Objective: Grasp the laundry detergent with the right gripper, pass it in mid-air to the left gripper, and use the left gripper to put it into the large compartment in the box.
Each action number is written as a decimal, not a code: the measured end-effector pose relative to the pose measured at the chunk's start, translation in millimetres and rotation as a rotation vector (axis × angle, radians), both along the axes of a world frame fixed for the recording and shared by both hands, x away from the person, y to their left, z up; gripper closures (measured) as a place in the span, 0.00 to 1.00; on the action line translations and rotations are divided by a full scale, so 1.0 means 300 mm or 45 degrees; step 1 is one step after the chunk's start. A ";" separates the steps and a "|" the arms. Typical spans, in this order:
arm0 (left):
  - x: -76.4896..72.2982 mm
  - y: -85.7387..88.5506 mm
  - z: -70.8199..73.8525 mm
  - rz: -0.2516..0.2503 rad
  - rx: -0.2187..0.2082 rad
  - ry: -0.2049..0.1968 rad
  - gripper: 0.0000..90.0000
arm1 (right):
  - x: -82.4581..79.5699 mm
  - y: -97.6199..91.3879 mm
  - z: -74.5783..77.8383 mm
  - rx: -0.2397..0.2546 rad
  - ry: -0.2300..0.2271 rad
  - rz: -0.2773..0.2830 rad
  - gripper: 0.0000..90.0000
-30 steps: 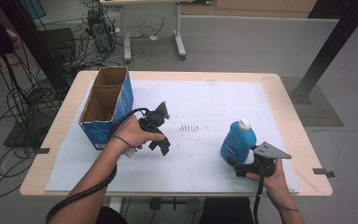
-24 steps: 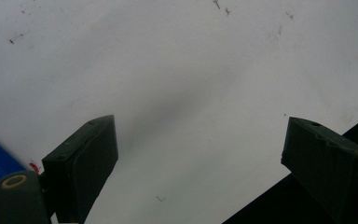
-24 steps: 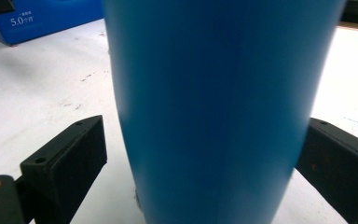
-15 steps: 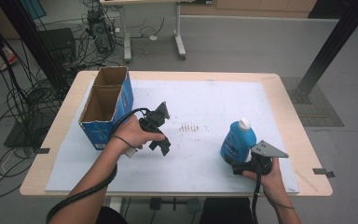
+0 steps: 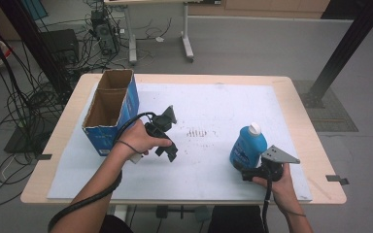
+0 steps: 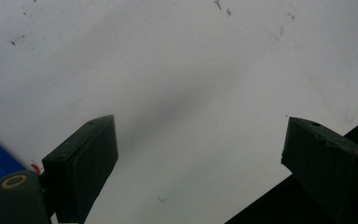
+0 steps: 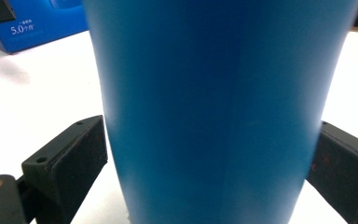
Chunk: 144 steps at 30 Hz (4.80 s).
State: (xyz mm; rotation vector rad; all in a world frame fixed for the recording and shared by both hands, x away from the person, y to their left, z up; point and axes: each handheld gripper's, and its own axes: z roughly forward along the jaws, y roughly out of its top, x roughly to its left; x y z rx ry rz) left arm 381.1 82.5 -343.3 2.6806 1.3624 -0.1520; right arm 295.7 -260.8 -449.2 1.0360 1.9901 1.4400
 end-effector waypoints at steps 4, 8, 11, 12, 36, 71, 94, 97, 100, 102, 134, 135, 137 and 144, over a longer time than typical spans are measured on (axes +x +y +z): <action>0.001 -0.001 0.001 -0.001 -0.002 -0.002 0.12 | 0.001 0.000 -0.002 0.002 0.005 -0.001 0.05; 0.000 -0.004 0.000 -0.004 0.001 -0.001 0.12 | 0.002 0.000 0.000 0.002 -0.002 -0.001 0.05; 0.000 -0.006 -0.002 -0.008 0.003 0.002 0.12 | 0.002 -0.001 0.000 0.006 -0.001 0.000 0.05; 0.000 -0.006 -0.003 -0.007 0.004 0.000 0.12 | 0.002 -0.001 0.000 0.007 -0.002 -0.002 0.05; 0.001 -0.002 0.002 0.000 0.008 -0.005 0.12 | 0.001 -0.003 0.005 0.013 -0.003 0.005 0.05; -0.001 -0.009 0.008 -0.013 0.012 -0.005 0.12 | -0.005 0.001 0.006 0.042 -0.038 0.014 0.05; 0.002 -0.009 0.007 -0.012 0.010 -0.006 0.12 | -0.007 0.008 0.008 0.068 -0.106 -0.016 0.28; 0.001 -0.009 0.009 -0.011 0.008 -0.006 0.12 | -0.008 0.006 0.010 0.066 -0.115 -0.022 0.30; -0.001 -0.009 0.009 -0.010 0.010 -0.007 0.12 | -0.009 0.005 0.010 0.067 -0.116 -0.025 0.32; -0.001 -0.009 0.010 -0.009 0.011 -0.006 0.12 | -0.008 0.004 0.010 0.065 -0.115 -0.027 0.33; -0.006 -0.016 0.012 -0.019 0.010 -0.006 0.12 | -0.010 0.005 0.007 0.065 -0.122 -0.002 0.47; -0.006 -0.016 0.011 -0.019 0.011 -0.007 0.12 | -0.010 0.005 0.007 0.063 -0.125 -0.002 0.47; -0.006 -0.017 0.009 -0.017 0.012 -0.008 0.12 | -0.010 0.005 0.006 0.063 -0.128 -0.001 0.47; -0.003 -0.019 0.008 -0.016 0.013 -0.006 0.12 | -0.011 0.005 0.003 0.065 -0.139 -0.001 0.47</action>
